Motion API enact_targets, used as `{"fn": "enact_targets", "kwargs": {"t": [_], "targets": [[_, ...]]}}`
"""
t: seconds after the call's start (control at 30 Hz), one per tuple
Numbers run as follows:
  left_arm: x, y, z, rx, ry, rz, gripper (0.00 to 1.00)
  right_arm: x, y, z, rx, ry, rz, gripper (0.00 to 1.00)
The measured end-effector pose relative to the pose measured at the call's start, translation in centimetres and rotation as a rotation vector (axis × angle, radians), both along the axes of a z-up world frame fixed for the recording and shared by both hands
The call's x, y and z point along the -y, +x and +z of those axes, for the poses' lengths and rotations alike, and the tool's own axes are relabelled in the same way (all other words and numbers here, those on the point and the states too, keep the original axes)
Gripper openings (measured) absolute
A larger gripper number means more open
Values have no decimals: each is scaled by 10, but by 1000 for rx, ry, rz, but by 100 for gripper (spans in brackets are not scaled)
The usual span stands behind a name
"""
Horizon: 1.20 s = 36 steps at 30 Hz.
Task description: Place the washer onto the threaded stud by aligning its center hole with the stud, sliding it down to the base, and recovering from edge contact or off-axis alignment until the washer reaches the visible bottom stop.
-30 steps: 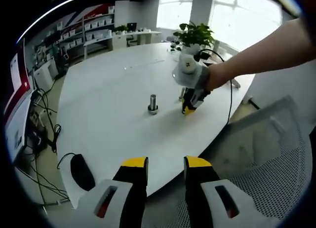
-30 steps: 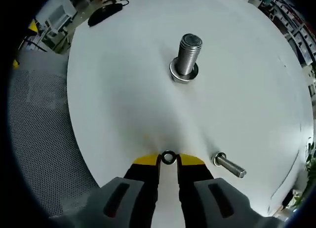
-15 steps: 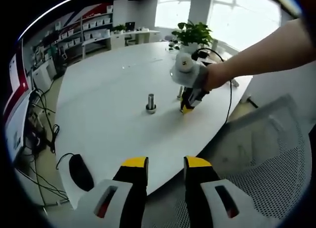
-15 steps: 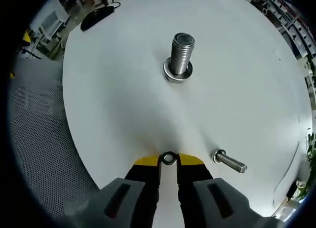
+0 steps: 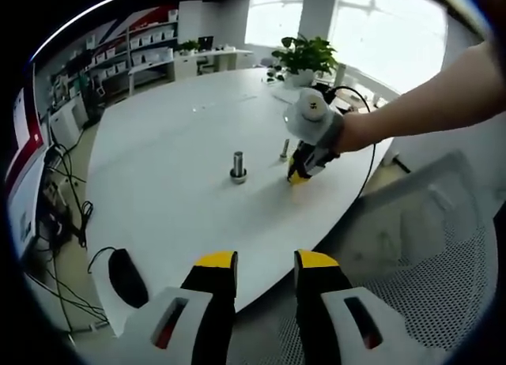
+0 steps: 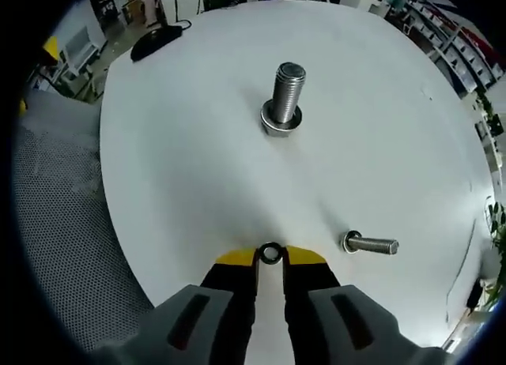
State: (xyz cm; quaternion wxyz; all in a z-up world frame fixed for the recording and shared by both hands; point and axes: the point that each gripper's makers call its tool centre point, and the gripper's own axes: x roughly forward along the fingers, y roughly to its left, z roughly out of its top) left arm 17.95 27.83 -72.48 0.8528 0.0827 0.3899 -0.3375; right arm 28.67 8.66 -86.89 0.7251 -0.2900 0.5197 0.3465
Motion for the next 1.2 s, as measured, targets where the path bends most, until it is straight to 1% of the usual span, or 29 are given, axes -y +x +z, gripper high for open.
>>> {"fn": "enact_targets", "kwargs": {"t": [0.1,0.23,0.33,0.5,0.7,0.87,0.93,1.13,1.2], "targets": [[0,0,0,2,-1,-1,27,2,0,-1,-7,11,-24,14],[1,0,0,3,0,-5,27,7,-1,1,-15,24,-88,14],[1,-1,0,5,2,-9,27,12,3,7,3,54,-142,14],[2,-1,1,7,2,-13,27,24,9,18,24,55,-163,14],[3,-2,1,8,1,-23,27,40,18,32,45,71,-220,14],[3,-2,1,10,3,-25,27,47,24,43,71,71,-220,14],[3,-2,1,10,3,-24,26,47,29,49,94,69,-205,14],[3,-2,1,9,5,-23,26,43,43,65,139,79,-182,14],[3,-2,0,9,5,-22,26,41,45,66,143,80,-176,14]]}}
